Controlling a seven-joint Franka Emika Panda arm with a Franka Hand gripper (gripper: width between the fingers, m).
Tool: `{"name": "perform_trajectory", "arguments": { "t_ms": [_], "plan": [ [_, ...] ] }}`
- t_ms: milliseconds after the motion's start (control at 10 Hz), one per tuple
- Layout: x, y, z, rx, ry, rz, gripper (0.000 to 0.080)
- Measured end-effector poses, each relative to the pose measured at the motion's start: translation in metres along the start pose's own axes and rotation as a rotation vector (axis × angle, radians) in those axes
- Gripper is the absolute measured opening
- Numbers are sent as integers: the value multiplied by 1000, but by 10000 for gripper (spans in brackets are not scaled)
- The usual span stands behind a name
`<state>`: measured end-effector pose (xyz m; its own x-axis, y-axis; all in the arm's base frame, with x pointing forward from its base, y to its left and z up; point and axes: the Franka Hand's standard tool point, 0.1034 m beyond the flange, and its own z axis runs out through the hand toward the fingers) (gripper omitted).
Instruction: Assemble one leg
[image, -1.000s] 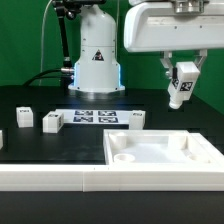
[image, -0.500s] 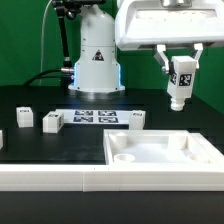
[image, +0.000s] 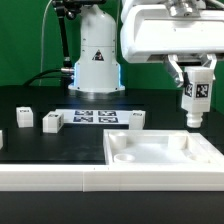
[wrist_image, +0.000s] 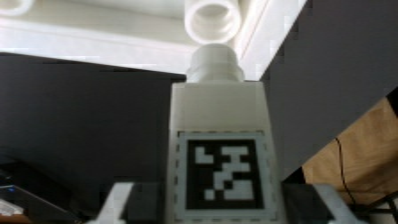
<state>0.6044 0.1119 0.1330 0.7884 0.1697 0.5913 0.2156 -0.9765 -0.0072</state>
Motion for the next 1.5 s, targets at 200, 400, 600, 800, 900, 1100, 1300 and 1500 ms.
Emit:
{"name": "perform_trajectory", "arguments": {
  "t_ms": [200, 400, 600, 800, 900, 1100, 1300, 1500],
  "plan": [
    [-2, -1, 14, 4, -8, 0, 290],
    [-12, -4, 25, 10, -32, 1, 290],
    [-20, -6, 30, 12, -46, 1, 290],
    [-22, -2, 33, 10, -48, -24, 290],
    [-23, -3, 34, 11, -50, -25, 290],
    [-23, -4, 36, 11, -45, -27, 290],
    [-22, -9, 37, 15, -30, -33, 290],
    [-20, -9, 38, 14, -16, -45, 290]
  ]
}}
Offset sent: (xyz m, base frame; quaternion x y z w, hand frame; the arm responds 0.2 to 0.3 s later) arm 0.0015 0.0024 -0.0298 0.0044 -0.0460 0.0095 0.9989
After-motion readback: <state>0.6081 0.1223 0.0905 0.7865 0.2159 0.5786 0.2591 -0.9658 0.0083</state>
